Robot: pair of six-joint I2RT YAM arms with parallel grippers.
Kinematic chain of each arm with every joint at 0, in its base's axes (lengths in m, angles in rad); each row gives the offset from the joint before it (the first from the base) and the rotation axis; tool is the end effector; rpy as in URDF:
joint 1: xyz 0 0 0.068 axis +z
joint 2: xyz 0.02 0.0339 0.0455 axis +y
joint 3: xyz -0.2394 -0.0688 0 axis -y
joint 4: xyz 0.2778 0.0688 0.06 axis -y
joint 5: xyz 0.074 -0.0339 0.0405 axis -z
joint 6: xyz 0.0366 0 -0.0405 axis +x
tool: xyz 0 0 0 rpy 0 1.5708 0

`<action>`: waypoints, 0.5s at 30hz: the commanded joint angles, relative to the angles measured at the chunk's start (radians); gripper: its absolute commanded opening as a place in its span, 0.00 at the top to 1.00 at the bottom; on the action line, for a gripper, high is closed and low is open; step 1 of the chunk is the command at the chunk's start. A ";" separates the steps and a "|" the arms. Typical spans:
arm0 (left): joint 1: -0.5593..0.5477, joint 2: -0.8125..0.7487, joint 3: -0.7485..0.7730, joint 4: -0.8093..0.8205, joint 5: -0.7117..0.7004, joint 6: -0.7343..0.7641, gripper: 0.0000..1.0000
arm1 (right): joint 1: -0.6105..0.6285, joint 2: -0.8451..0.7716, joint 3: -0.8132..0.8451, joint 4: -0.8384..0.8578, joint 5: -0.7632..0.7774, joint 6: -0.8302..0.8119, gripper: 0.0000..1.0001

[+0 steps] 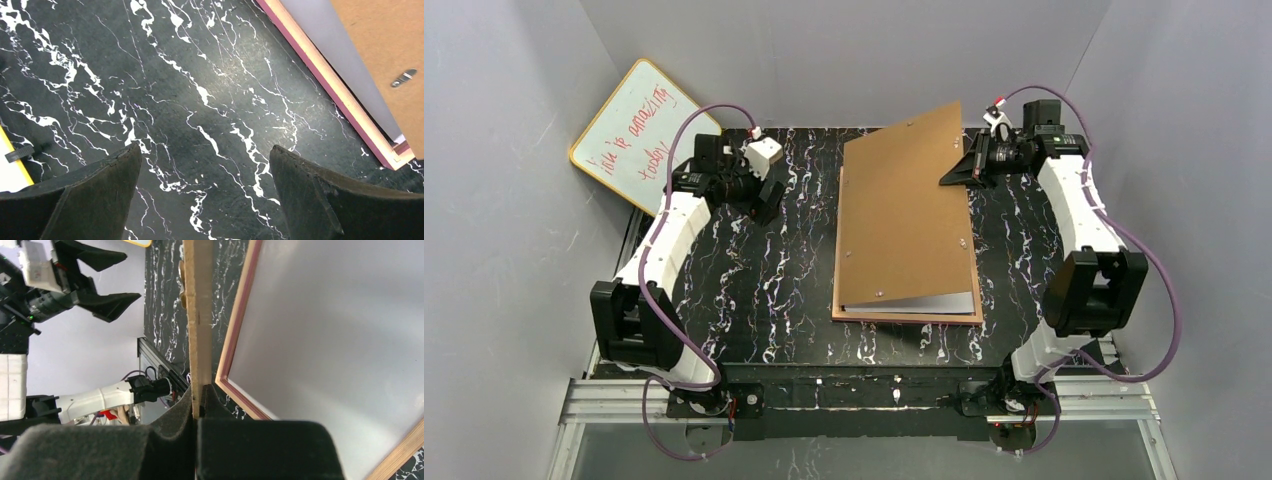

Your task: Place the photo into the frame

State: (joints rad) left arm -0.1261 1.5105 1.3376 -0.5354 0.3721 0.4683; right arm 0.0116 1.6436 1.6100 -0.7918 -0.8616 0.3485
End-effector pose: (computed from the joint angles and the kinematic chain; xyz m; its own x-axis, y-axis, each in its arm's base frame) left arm 0.3670 -0.0599 0.2935 -0.3994 0.4745 -0.7845 0.6403 0.7568 0.1317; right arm 0.3831 0.0322 0.3310 -0.8689 0.2123 -0.4471 -0.2399 0.6093 0.7557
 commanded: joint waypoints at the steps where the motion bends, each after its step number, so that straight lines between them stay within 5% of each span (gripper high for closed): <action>1: -0.004 -0.044 -0.026 -0.036 0.013 0.028 0.02 | -0.004 0.074 0.058 -0.034 -0.069 -0.056 0.99; 15: -0.004 -0.041 -0.050 -0.096 0.003 0.131 0.02 | -0.036 0.243 0.094 -0.037 -0.109 -0.071 0.99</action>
State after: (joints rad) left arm -0.1303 1.4895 1.2850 -0.5854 0.3725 0.5629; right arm 0.0036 1.8877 1.6627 -0.8307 -0.8864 0.2836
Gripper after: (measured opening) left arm 0.981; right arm 0.052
